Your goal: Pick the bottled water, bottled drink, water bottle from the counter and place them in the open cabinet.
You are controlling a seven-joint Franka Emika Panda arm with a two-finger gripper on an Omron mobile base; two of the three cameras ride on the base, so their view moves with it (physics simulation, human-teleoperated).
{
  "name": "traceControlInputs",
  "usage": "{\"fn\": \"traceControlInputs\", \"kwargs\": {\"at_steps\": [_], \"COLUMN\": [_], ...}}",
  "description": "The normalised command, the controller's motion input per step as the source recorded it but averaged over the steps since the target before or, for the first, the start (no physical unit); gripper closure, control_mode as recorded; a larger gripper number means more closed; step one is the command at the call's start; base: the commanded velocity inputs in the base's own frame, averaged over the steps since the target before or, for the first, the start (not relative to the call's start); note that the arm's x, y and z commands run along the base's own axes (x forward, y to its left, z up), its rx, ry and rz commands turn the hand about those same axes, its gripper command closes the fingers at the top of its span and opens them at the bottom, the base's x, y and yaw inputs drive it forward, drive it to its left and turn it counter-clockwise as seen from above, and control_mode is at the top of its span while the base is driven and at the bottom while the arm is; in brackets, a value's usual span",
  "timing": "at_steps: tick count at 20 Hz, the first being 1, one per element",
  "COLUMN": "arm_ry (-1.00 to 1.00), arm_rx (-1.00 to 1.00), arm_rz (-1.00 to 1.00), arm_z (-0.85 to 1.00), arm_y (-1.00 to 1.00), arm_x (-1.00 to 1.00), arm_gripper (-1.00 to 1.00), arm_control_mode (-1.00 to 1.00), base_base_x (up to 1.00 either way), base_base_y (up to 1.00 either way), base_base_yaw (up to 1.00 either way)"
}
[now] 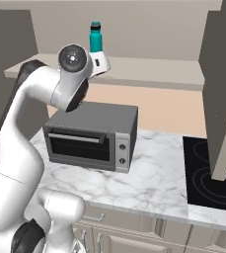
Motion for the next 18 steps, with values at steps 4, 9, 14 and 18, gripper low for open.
{"fn": "traceControlInputs", "kwargs": {"at_steps": [4,9,14,18], "arm_ry": [0.00,0.00,0.01,0.04], "arm_rx": [0.01,0.00,0.00,0.00], "arm_rz": [-0.16,-0.14,-0.12,-0.08], "arm_z": [-0.37,-0.52,-0.46,-0.25], "arm_y": [0.00,0.00,0.00,0.00], "arm_x": [-0.60,-0.65,-0.59,-0.36], "arm_gripper": [-1.00,-1.00,-1.00,-1.00], "arm_control_mode": [-1.00,-1.00,-1.00,-1.00], "base_base_x": [0.00,0.00,0.00,0.00], "base_base_y": [0.00,0.00,0.00,0.00], "base_base_yaw": [0.00,0.00,0.00,0.00]}}
